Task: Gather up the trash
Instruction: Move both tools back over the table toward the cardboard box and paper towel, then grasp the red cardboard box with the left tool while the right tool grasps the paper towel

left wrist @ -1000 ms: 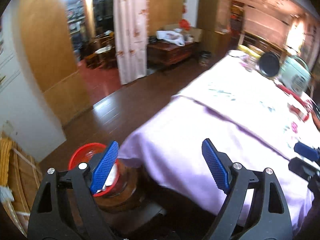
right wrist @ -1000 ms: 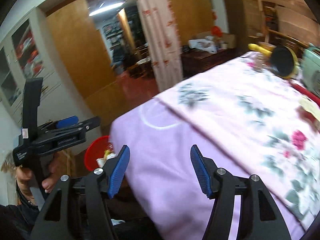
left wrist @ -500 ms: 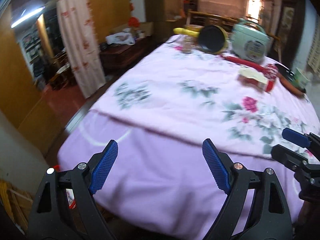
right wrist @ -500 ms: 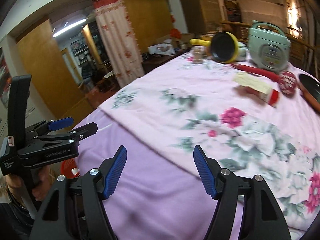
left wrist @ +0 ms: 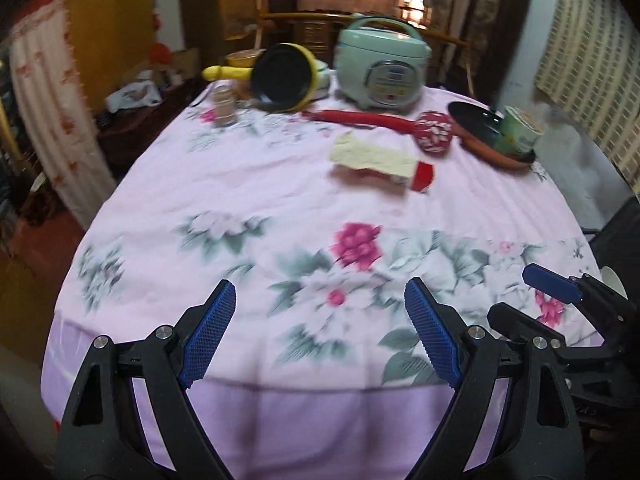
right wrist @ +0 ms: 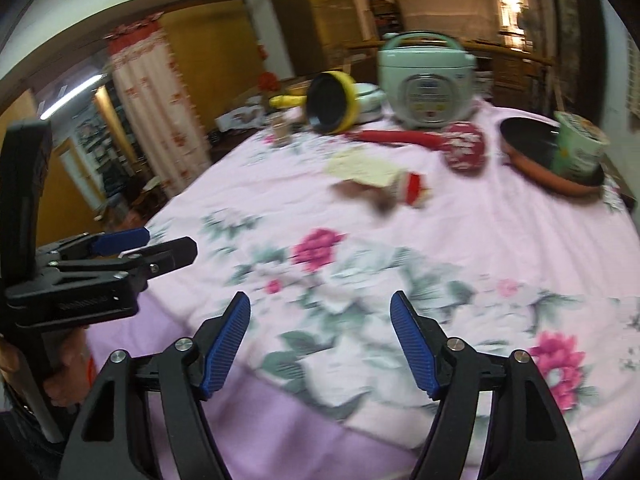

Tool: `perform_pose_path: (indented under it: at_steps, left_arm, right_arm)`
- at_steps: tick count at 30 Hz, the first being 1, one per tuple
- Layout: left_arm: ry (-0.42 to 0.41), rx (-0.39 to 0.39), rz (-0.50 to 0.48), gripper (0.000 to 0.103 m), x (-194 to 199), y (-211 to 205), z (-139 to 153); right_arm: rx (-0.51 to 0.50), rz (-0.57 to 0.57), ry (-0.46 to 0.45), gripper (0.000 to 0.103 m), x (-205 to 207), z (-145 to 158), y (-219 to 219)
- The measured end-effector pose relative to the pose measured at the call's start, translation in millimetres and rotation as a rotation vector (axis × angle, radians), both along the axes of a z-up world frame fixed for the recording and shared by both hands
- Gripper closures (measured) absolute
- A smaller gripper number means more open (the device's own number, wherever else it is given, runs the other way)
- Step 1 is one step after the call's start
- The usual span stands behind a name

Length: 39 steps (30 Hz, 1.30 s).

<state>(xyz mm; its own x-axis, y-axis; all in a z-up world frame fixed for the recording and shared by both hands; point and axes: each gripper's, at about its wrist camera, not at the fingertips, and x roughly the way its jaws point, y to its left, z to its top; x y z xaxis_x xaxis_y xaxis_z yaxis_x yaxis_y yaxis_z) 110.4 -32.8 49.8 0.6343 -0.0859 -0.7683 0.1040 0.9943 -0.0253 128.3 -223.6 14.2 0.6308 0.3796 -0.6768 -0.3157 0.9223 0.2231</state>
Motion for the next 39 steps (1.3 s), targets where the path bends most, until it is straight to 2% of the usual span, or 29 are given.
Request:
perform_pose_path:
  at_steps: [5, 11, 13, 16, 18, 20, 23, 26, 27, 30, 32, 33, 34, 35, 39]
  left_arm:
    - [0.030, -0.003, -0.042, 0.019, 48, -25, -4]
    - [0.042, 0.024, -0.010, 0.019, 97, -23, -37]
    - [0.067, 0.009, 0.008, 0.019, 108, -15, -51]
    - [0.111, -0.014, 0.027, 0.019, 120, -2, -72]
    - [0.149, -0.019, 0.017, 0.019, 126, 2, -77]
    - [0.145, -0.042, 0.014, 0.019, 125, 8, -76]
    - [0.165, -0.056, 0.030, 0.019, 126, 16, -79]
    - [0.174, -0.048, 0.046, 0.019, 129, 20, -81]
    - [0.173, -0.042, 0.048, 0.019, 130, 20, -81]
    - [0.172, -0.037, 0.051, 0.019, 130, 21, -80]
    - [0.174, -0.044, 0.059, 0.019, 131, 24, -80]
    - [0.177, -0.051, 0.066, 0.019, 131, 27, -79]
    - [0.178, -0.060, 0.073, 0.019, 131, 30, -79]
    - [0.179, -0.064, 0.079, 0.019, 132, 32, -78]
    - [0.185, -0.071, 0.106, 0.019, 134, 38, -80]
  right_arm:
    - [0.007, -0.111, 0.008, 0.030, 32, 0, -32]
    - [-0.045, -0.163, 0.014, 0.030, 91, -8, -43]
    - [-0.073, -0.150, 0.022, 0.030, 109, -15, -38]
    - [-0.176, -0.089, 0.046, 0.030, 142, -32, -16]
    - [-0.267, -0.061, 0.043, 0.030, 162, -44, -2]
    - [-0.316, -0.032, 0.054, 0.030, 180, -57, 9]
    - [-0.348, -0.005, 0.074, 0.030, 204, -72, 21]
    - [-0.336, 0.016, 0.055, 0.030, 217, -76, 30]
    - [-0.328, 0.024, 0.056, 0.033, 220, -78, 32]
    - [-0.318, 0.038, 0.073, 0.067, 224, -80, 37]
    - [-0.275, 0.032, 0.087, 0.068, 220, -79, 37]
    - [-0.265, 0.029, 0.090, 0.076, 216, -78, 36]
    - [-0.250, 0.029, 0.092, 0.096, 210, -76, 36]
    - [-0.211, 0.043, 0.111, 0.100, 203, -74, 35]
    - [-0.124, 0.042, 0.126, 0.101, 163, -64, 34]
